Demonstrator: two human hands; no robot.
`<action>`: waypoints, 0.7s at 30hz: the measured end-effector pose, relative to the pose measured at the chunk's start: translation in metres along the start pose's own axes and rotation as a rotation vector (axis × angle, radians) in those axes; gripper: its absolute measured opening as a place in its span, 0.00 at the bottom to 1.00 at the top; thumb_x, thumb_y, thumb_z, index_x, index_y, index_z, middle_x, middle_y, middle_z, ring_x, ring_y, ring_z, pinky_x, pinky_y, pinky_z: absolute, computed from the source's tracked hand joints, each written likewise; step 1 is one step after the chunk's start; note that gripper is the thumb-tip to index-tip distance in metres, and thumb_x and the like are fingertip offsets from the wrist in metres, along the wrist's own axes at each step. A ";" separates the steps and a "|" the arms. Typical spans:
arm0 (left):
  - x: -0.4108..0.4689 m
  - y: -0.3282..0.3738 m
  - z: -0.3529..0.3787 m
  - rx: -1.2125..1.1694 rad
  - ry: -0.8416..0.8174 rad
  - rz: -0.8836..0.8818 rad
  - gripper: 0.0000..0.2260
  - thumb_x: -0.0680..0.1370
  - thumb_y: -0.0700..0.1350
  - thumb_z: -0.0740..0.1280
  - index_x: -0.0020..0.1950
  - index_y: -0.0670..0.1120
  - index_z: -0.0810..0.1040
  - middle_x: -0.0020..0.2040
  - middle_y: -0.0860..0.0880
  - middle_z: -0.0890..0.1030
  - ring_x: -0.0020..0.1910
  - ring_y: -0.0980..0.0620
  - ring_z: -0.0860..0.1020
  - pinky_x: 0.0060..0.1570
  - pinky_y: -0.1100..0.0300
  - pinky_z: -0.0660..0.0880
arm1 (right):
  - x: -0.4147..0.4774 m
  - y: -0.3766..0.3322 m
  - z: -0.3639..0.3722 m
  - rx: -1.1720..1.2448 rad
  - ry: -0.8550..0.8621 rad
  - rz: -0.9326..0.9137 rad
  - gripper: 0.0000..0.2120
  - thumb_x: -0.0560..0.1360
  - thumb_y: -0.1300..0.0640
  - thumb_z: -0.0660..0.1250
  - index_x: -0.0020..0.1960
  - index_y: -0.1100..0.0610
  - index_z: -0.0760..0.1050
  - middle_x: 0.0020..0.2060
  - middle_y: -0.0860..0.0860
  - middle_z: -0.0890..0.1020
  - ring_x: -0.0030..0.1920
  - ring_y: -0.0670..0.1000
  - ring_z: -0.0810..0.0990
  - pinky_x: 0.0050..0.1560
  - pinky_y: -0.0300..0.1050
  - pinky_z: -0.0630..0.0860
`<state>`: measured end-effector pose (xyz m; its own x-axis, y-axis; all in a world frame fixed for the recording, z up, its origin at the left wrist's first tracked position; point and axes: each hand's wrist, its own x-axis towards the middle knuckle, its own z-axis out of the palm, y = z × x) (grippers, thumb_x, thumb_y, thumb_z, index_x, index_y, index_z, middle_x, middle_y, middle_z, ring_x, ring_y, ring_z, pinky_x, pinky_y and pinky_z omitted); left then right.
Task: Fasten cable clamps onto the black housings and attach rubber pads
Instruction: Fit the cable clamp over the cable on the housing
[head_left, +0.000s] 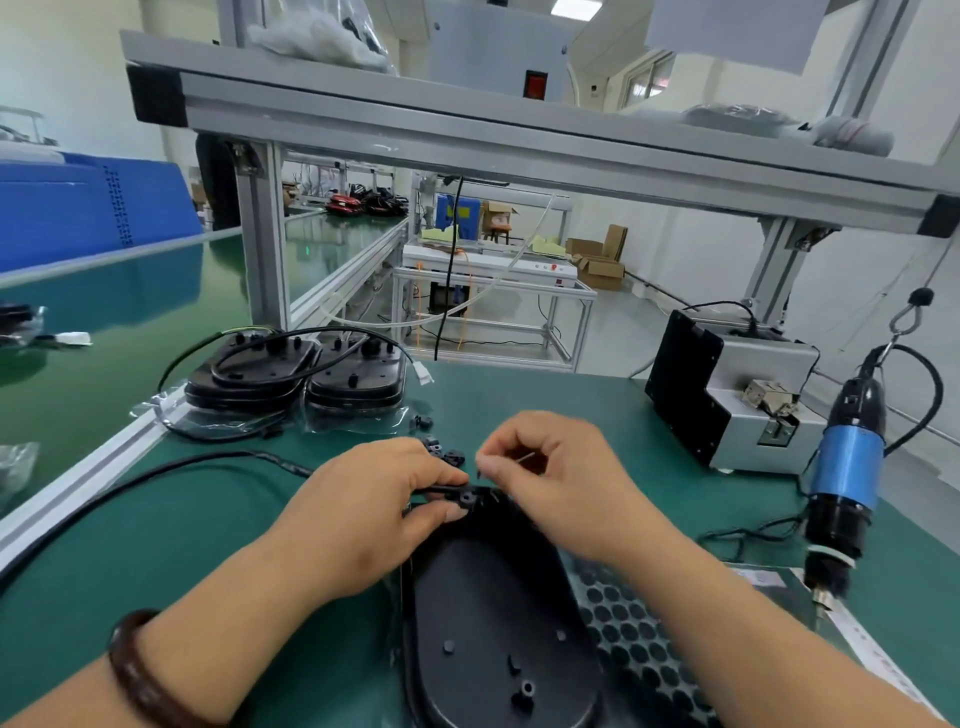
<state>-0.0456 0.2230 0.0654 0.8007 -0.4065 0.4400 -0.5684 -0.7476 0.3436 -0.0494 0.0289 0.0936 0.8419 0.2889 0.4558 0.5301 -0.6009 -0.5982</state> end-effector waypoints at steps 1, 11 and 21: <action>0.001 0.000 0.000 -0.006 0.005 0.008 0.13 0.74 0.55 0.69 0.58 0.60 0.80 0.42 0.63 0.73 0.47 0.58 0.76 0.50 0.57 0.75 | -0.001 0.000 0.010 -0.012 0.002 -0.034 0.11 0.73 0.62 0.72 0.37 0.48 0.77 0.33 0.42 0.79 0.38 0.39 0.77 0.41 0.28 0.70; 0.001 -0.002 -0.001 -0.031 0.030 0.027 0.12 0.74 0.55 0.69 0.58 0.59 0.81 0.38 0.59 0.73 0.43 0.57 0.75 0.48 0.55 0.75 | -0.001 0.015 0.021 0.090 0.040 -0.043 0.06 0.73 0.64 0.72 0.40 0.54 0.80 0.36 0.47 0.80 0.39 0.42 0.76 0.42 0.30 0.70; 0.002 -0.001 -0.002 -0.002 0.021 0.045 0.13 0.75 0.55 0.67 0.60 0.61 0.79 0.36 0.59 0.69 0.40 0.60 0.69 0.48 0.59 0.73 | -0.003 0.018 0.024 0.109 0.049 -0.128 0.06 0.74 0.64 0.71 0.40 0.55 0.80 0.35 0.48 0.79 0.38 0.46 0.76 0.41 0.38 0.73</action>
<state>-0.0437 0.2241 0.0672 0.7704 -0.4281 0.4725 -0.6037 -0.7280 0.3247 -0.0405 0.0354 0.0656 0.7621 0.3202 0.5627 0.6430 -0.4764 -0.5997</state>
